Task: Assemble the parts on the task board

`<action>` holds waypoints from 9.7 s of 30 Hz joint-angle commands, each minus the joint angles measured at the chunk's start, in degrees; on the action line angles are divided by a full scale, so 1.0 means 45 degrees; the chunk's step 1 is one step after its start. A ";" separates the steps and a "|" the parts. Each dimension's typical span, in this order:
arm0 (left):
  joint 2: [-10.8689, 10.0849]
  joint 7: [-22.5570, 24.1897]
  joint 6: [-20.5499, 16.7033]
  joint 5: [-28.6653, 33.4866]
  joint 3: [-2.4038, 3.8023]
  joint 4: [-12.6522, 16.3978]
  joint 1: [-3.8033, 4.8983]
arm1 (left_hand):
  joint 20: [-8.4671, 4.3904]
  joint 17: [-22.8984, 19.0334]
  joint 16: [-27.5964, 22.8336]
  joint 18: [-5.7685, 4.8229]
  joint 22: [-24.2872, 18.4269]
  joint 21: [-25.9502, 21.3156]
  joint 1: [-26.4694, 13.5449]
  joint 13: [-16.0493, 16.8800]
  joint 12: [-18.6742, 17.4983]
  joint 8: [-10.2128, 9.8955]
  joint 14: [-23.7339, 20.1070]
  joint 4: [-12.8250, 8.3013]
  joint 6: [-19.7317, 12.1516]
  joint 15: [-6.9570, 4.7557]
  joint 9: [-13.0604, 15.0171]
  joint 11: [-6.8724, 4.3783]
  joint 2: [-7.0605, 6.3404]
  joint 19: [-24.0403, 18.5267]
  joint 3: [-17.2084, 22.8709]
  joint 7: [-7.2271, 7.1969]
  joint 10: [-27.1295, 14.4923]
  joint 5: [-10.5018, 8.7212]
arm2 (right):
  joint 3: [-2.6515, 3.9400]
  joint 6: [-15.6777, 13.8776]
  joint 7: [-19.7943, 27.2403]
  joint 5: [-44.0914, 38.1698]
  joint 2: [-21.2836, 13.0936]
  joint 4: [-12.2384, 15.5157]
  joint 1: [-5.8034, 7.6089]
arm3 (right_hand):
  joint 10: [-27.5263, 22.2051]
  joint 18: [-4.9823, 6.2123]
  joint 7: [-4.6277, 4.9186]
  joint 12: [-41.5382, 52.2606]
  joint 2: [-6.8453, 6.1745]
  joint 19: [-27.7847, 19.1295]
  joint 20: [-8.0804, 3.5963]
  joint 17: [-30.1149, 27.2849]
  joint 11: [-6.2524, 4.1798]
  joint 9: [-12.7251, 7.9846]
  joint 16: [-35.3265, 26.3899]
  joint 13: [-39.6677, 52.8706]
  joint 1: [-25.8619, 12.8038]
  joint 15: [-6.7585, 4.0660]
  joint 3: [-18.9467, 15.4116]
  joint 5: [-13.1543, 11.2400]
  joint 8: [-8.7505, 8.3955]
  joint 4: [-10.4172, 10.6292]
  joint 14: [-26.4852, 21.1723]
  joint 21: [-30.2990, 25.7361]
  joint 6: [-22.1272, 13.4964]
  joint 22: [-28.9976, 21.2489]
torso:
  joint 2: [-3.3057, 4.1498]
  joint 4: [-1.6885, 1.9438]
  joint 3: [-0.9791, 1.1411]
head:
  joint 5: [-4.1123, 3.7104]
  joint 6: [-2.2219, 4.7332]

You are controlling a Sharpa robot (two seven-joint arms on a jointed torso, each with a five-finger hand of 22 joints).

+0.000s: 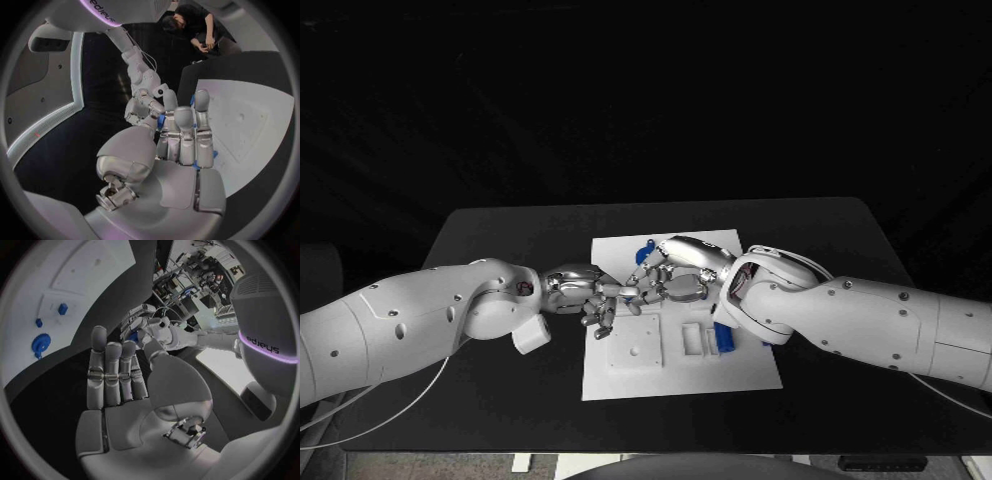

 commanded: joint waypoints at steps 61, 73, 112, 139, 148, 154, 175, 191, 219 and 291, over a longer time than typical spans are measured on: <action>-0.0063 0.0101 -0.0743 0.0018 0.0037 0.0387 0.0019 | 0.0245 -0.0170 -0.0129 0.0157 0.0222 -0.0154 -0.0999 0.0010 0.0175 -0.1767 0.0089 0.0634 0.0565 0.0342 -0.1727 0.0306 -0.1373 0.0155 -0.1534 0.0103 -0.0367 -0.0055 | -0.0059 0.0270 0.0027 -0.0792 0.0142 0.0195 -0.0051 | 0.0644 -0.0018 -0.0175 0.0108 -0.0522 0.0303 -0.0241 0.0552 -0.0257 0.0064 0.0663 0.0386 -0.0085 -0.0247 0.3531 -0.1343 0.0093 0.0227 0.0500 0.0143 0.0874 0.1128 | -0.0001 0.0004 0.0004 | -0.0060 -0.0004; -0.0147 -0.0048 -0.0728 0.0037 0.0036 0.0269 0.0018 | 0.0249 -0.0186 -0.0134 0.0163 0.0226 -0.0200 -0.1059 -0.0003 0.0188 -0.1648 0.0095 0.0472 0.0561 0.0341 -0.1799 0.0303 -0.1555 0.0179 -0.1577 0.0093 -0.0379 -0.0056 | -0.0060 0.0357 0.0019 -0.0793 0.0071 0.0195 -0.0053 | 0.0656 -0.0020 -0.0177 0.0111 -0.0531 0.0308 -0.0244 0.0574 -0.0259 0.0064 0.0676 0.0409 -0.0092 -0.0249 0.3560 -0.1346 0.0091 0.0236 0.0511 0.0134 0.0882 0.1161 | -0.0005 0.0009 -0.0001 | -0.0046 -0.0017; -0.0311 -0.0108 -0.0400 0.0126 0.0033 0.0258 0.0018 | 0.0170 -0.0224 -0.0114 0.0062 0.0242 -0.0292 0.1040 -0.0040 0.0259 0.0647 0.0008 -0.1642 0.0164 0.0233 -0.0230 0.0129 -0.0159 0.0131 0.0069 -0.0263 -0.0544 -0.0020 | -0.0060 0.0608 -0.0135 -0.0808 0.0014 0.0139 -0.0054 | 0.0667 -0.0025 -0.0177 0.0064 -0.0560 0.0330 -0.0247 0.0568 -0.0260 0.0064 0.0610 0.0452 -0.0093 -0.0250 0.3616 -0.1372 0.0090 0.0256 0.0501 0.0042 0.0879 0.1273 | -0.0003 0.0002 -0.0005 | -0.0082 -0.0021; -0.0270 -0.0331 -0.0988 0.0285 0.0032 0.0360 0.0019 | -0.0005 -0.0102 -0.0034 -0.0030 0.0252 -0.0095 0.1281 -0.0077 0.0254 0.3050 0.0196 -0.1157 -0.0720 0.0075 0.1543 -0.0046 -0.0687 0.0229 0.1323 -0.0506 -0.0159 -0.0054 | -0.0061 -0.0826 -0.0237 -0.0219 -0.0023 0.0148 -0.0053 | -0.1098 0.0045 0.0723 0.0381 -0.1098 -0.0330 0.0434 -0.0698 0.0520 0.0009 0.0554 -0.0608 0.0767 0.0456 -0.2129 0.0147 0.0096 0.0074 -0.1271 -0.1337 -0.2266 0.0339 | 0.0002 -0.0001 0.0009 | -0.0038 0.0060; -0.0213 -0.0713 -0.1779 0.0382 0.0031 0.0529 0.0020 | -0.0071 -0.0047 -0.0008 -0.0047 0.0254 0.0006 0.1319 -0.0049 0.0317 0.3234 0.0355 -0.0976 -0.0668 0.0008 0.1570 -0.0114 -0.0752 0.0328 0.1301 -0.0571 0.0006 -0.0054 | -0.0110 -0.0691 -0.0328 -0.0413 0.0076 0.0097 -0.0056 | -0.1353 0.0078 0.0673 0.1029 -0.0888 -0.0281 0.0467 -0.1629 0.0515 0.0008 0.1262 -0.1441 0.0957 0.0470 -0.2766 -0.0016 0.0063 -0.0113 -0.1569 -0.1497 -0.2024 0.0403 | 0.0005 0.0014 0.0006 | -0.0053 0.0047; -0.0166 -0.1189 -0.2759 0.0662 0.0030 0.0692 0.0020 | -0.0110 0.0006 0.0030 -0.0054 0.0257 0.0075 0.1269 -0.0014 0.0390 0.3313 0.0452 -0.0952 -0.0546 -0.0036 0.1534 -0.0167 -0.0786 0.0379 0.1313 -0.0623 0.0140 -0.0055 | -0.0166 -0.0796 -0.0316 -0.0484 0.0124 0.0084 -0.0074 | -0.1316 0.0055 0.0501 0.1166 -0.0771 -0.0215 0.0404 -0.1754 0.0402 0.0081 0.1414 -0.1533 0.0884 0.0400 -0.2860 0.0039 0.0101 -0.0250 -0.1551 -0.1487 -0.1287 0.0480 | 0.0002 0.0008 -0.0002 | -0.0032 0.0025; -0.0149 -0.1965 -0.4028 0.1756 0.0025 0.1016 0.0020 | -0.0169 0.0097 -0.0036 -0.0094 0.0251 0.0225 0.1251 -0.0022 0.0345 0.3337 0.0568 -0.1070 -0.0433 -0.0084 0.1359 -0.0208 -0.0817 0.0381 0.1431 -0.0652 0.0292 -0.0054 | -0.0184 -0.1222 -0.0463 -0.0704 0.0162 0.0026 -0.0172 | -0.1027 -0.0123 0.0024 0.1349 -0.0593 -0.0055 0.0071 -0.1692 0.0060 0.0786 0.1699 -0.1350 0.1034 0.0098 -0.2185 -0.0130 0.0080 -0.0560 -0.1286 -0.1156 0.0187 0.1106 | 0.0011 0.0010 -0.0009 | -0.0040 0.0013; -0.0144 -0.1987 -0.3873 0.1743 0.0026 0.1207 0.0019 | -0.0172 0.0131 -0.0059 -0.0091 0.0249 0.0261 0.1253 -0.0023 0.0320 0.3333 0.0576 -0.1123 -0.0432 -0.0085 0.1310 -0.0208 -0.0823 0.0373 0.1454 -0.0649 0.0306 -0.0054 | -0.0197 -0.0799 -0.0738 -0.1031 0.0337 -0.0128 -0.0248 | -0.1318 -0.0052 0.0354 0.1197 -0.0970 -0.0239 0.0260 -0.1772 0.0307 0.0624 0.1553 -0.1400 0.0881 0.0302 -0.2290 0.0040 0.0080 -0.0516 -0.1564 -0.1350 -0.0806 0.1114 | 0.0000 0.0003 -0.0001 | -0.0011 -0.0031; -0.0132 -0.2080 -0.3543 0.1365 0.0028 0.1322 0.0019 | -0.0175 0.0181 -0.0089 -0.0083 0.0244 0.0308 0.1274 -0.0016 0.0296 0.3401 0.0592 -0.1212 -0.0425 -0.0090 0.1308 -0.0212 -0.0813 0.0364 0.1487 -0.0658 0.0317 -0.0055 | -0.0249 -0.0502 -0.0761 -0.1305 0.0375 -0.0258 -0.0337 | -0.1353 0.0002 0.0122 0.1317 -0.0468 -0.0251 0.0171 -0.1923 0.0132 0.0290 0.1734 -0.1575 0.1396 0.0184 -0.0699 -0.0978 0.0080 -0.0607 -0.1616 -0.1319 0.0212 0.1561 | 0.0005 0.0002 0.0004 | -0.0056 -0.0106; -0.0352 -0.2120 -0.2957 0.1755 0.0025 0.1184 0.0018 | 0.0146 -0.0002 -0.0129 0.0171 0.0238 0.0086 0.0850 -0.0055 0.0791 0.1802 0.0363 -0.1113 -0.0516 0.0197 -0.2266 0.0120 -0.0940 0.0275 -0.0988 -0.0141 -0.0407 -0.0027 | -0.0248 -0.1150 -0.0575 -0.1256 0.0195 -0.0202 -0.0341 | -0.0574 -0.0086 -0.0294 0.1031 -0.0679 0.0074 -0.0109 -0.1586 -0.0199 0.0708 0.1818 -0.1074 0.0666 -0.0101 0.0877 -0.0087 0.0095 -0.0520 -0.1123 -0.1045 0.1545 0.2428 | -0.0005 0.0000 0.0000 | -0.0086 -0.0141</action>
